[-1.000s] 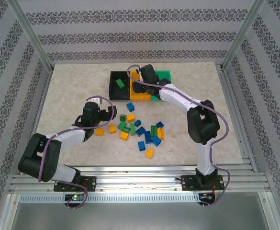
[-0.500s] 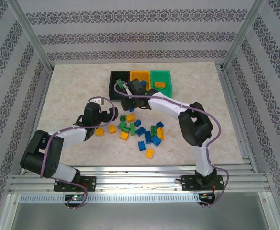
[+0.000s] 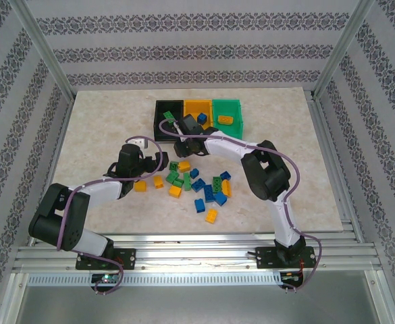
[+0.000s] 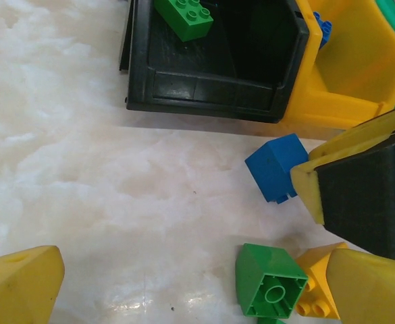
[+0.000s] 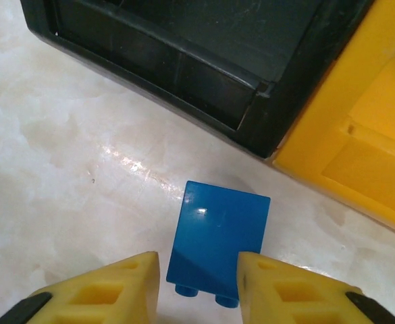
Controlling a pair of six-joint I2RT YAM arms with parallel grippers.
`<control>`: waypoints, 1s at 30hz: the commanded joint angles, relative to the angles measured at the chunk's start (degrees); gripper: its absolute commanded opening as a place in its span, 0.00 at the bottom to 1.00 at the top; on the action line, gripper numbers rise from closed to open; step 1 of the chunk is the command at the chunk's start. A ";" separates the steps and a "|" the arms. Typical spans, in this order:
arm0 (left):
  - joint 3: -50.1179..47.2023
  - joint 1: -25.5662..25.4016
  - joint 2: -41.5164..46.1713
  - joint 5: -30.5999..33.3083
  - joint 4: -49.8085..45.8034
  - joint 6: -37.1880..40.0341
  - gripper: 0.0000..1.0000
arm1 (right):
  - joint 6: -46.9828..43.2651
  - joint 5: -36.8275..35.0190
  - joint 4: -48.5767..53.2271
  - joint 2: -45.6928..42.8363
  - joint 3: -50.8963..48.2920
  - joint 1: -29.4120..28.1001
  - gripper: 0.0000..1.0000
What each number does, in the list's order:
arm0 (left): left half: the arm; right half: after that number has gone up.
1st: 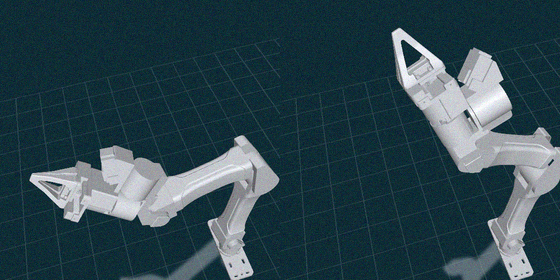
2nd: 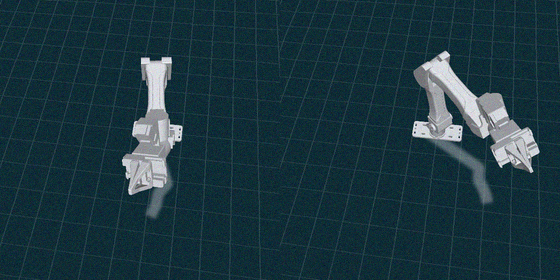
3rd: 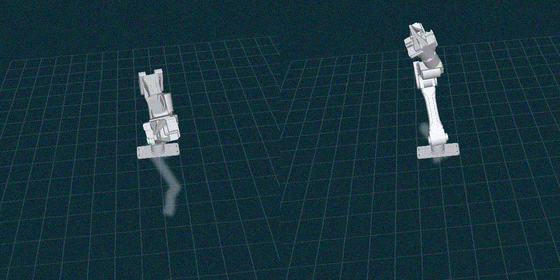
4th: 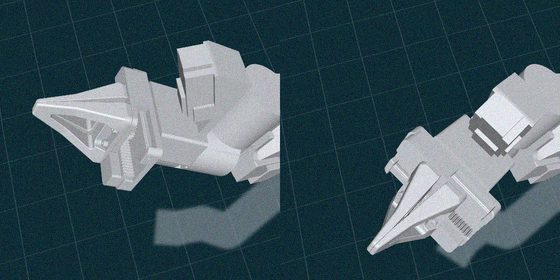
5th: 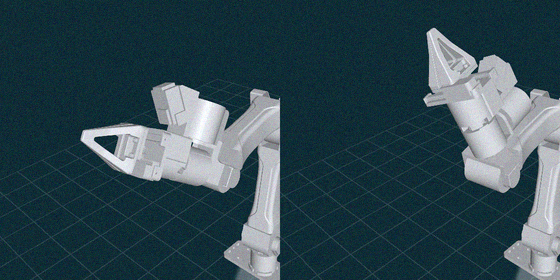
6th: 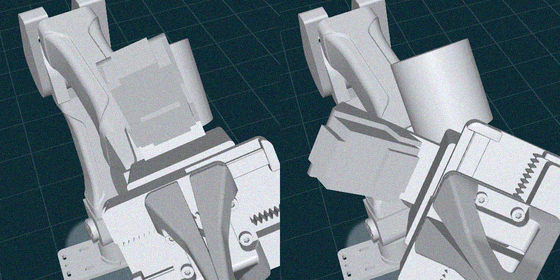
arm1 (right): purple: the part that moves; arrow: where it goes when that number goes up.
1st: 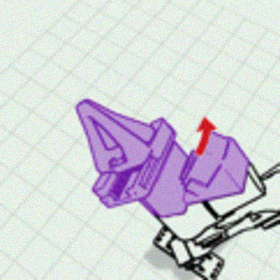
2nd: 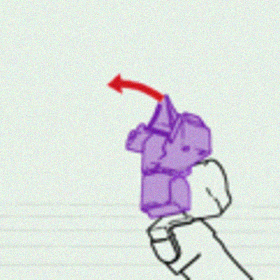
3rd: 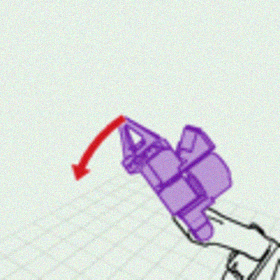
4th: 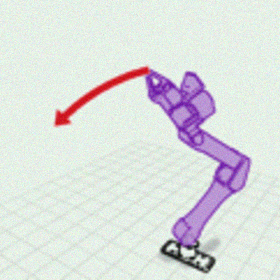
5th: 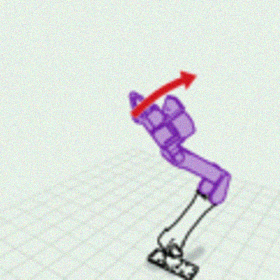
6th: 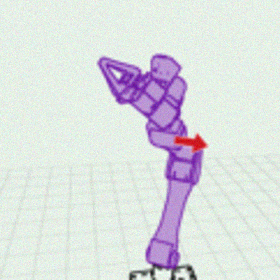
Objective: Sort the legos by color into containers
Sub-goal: Pick up the lego from the center of the table.
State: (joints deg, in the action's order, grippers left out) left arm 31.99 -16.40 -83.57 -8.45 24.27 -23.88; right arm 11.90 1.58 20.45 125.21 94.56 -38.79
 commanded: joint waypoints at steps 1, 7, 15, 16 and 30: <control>-0.50 0.16 0.58 -1.20 2.97 -0.89 1.00 | -0.96 -0.66 3.59 0.28 1.46 -0.31 0.47; -0.87 0.25 1.19 -0.96 3.22 -0.82 1.00 | 0.16 -3.75 1.69 -3.35 -1.19 -0.50 0.54; -1.03 0.16 1.75 -0.67 2.93 -0.47 1.00 | 0.70 -4.82 2.88 -0.18 1.21 -0.67 0.56; -1.13 0.24 1.75 -0.69 2.96 -0.47 1.00 | 0.58 -5.07 3.88 0.91 2.37 -0.67 0.56; -0.94 0.29 1.46 -0.86 2.62 -0.24 1.00 | 0.68 -4.76 5.15 2.69 5.58 -1.50 0.32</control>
State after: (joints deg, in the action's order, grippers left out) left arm 31.59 -16.40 -82.98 -9.02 24.95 -24.25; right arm 12.78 -2.13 24.88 130.56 100.73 -39.55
